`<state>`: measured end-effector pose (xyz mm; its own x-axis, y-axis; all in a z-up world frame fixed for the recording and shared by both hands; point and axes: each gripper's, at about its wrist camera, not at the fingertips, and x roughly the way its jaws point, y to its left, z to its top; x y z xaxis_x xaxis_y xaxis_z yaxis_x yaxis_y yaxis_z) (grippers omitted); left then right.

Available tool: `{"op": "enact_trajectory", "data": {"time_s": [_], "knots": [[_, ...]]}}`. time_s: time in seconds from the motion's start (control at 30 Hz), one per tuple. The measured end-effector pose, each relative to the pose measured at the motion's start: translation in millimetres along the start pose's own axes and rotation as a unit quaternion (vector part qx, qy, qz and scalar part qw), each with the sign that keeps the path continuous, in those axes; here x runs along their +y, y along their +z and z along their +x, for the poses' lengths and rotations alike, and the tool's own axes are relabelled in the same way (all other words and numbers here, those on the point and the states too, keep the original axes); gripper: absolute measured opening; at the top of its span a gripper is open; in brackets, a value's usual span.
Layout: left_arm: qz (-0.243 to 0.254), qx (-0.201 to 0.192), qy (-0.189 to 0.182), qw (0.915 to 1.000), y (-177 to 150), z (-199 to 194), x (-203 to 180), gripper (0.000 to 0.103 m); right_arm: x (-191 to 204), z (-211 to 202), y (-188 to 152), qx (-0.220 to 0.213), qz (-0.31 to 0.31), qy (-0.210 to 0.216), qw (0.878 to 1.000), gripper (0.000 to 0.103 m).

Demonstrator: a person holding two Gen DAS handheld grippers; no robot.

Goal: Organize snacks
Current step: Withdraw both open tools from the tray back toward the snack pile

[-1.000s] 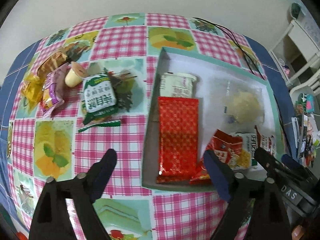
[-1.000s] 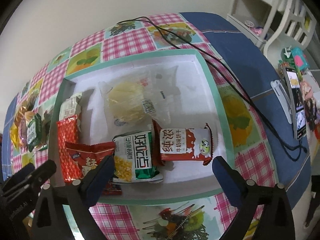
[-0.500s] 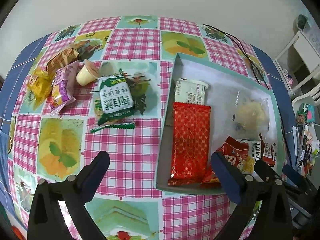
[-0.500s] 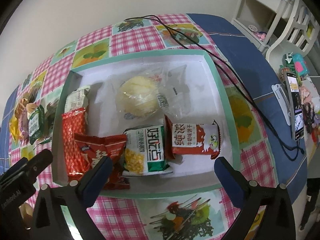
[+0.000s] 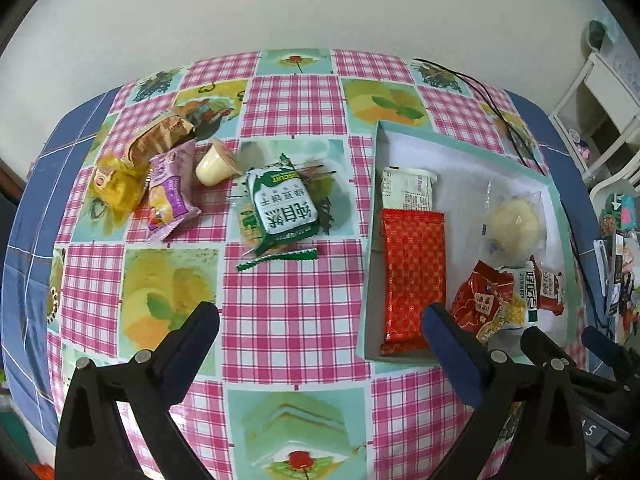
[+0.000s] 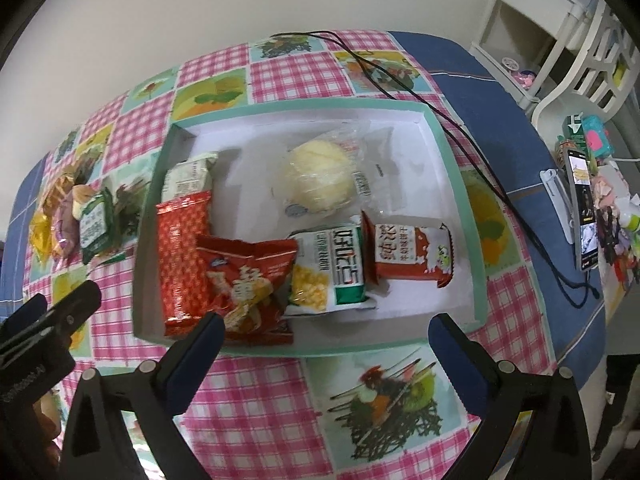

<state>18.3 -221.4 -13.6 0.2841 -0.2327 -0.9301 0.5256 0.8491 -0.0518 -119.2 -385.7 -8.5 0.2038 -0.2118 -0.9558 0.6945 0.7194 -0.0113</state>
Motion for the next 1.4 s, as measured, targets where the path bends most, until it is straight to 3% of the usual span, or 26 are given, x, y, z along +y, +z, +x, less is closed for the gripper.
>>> {"op": "enact_trajectory", "data": {"time_s": [0.47, 1.4], "knots": [[-0.019, -0.019, 0.009, 0.9996, 3, -24, 38, 0.101, 48, -21, -4, -0.018, -0.033, 0.017, 0.999, 0.103], [-0.155, -0.016, 0.044, 0.9869, -3, -27, 178, 0.101, 166, -7, -20, 0.002, -0.101, 0.054, 0.993, 0.103]]}}
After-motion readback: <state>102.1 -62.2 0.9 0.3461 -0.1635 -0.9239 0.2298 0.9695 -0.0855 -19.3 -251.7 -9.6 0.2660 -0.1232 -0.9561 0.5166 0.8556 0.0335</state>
